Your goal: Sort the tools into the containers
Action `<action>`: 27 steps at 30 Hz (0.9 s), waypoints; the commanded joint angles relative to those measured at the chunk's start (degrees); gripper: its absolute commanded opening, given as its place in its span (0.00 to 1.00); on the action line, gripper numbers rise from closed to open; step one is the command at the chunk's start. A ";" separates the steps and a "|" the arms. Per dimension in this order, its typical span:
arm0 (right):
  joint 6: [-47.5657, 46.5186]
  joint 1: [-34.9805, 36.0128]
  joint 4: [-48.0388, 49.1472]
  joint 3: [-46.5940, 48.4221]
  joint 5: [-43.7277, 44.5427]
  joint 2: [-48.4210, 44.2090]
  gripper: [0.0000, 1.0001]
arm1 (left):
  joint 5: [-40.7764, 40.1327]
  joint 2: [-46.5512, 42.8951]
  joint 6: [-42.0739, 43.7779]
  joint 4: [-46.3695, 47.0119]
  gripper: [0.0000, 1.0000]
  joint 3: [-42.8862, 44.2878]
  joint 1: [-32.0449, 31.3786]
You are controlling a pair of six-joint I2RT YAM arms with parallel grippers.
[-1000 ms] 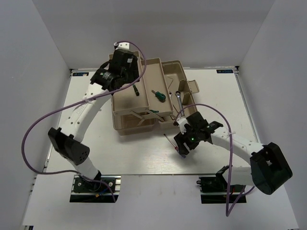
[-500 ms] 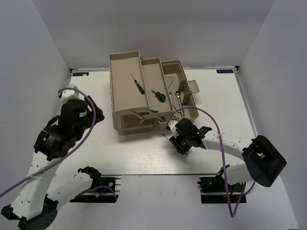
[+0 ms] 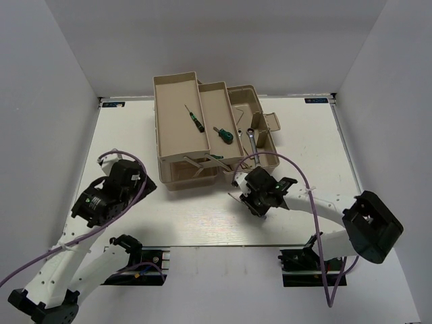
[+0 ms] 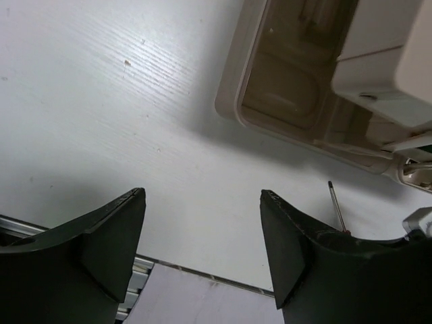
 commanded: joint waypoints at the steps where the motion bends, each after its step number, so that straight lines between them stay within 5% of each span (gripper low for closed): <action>1: -4.65 -0.61 -11.23 4.33 -11.70 -4.28 0.00 | 2.67 0.55 -3.09 5.07 0.79 -2.77 0.17; 8: -18.45 -3.25 -19.16 9.17 -30.63 -18.71 0.00 | 6.02 4.25 -3.09 13.25 0.80 -8.23 0.70; 16: -19.61 -3.86 -16.74 23.03 -32.42 -22.50 0.00 | 8.47 4.78 -2.31 15.02 0.82 -11.92 2.98; 22: -11.35 -3.95 -5.32 37.81 -26.80 -8.29 0.00 | 10.41 -1.54 3.40 15.11 0.79 -14.48 2.98; 27: -5.02 -3.95 -7.56 61.35 -23.10 13.20 0.00 | 11.56 -4.53 4.65 9.06 0.78 -14.48 2.98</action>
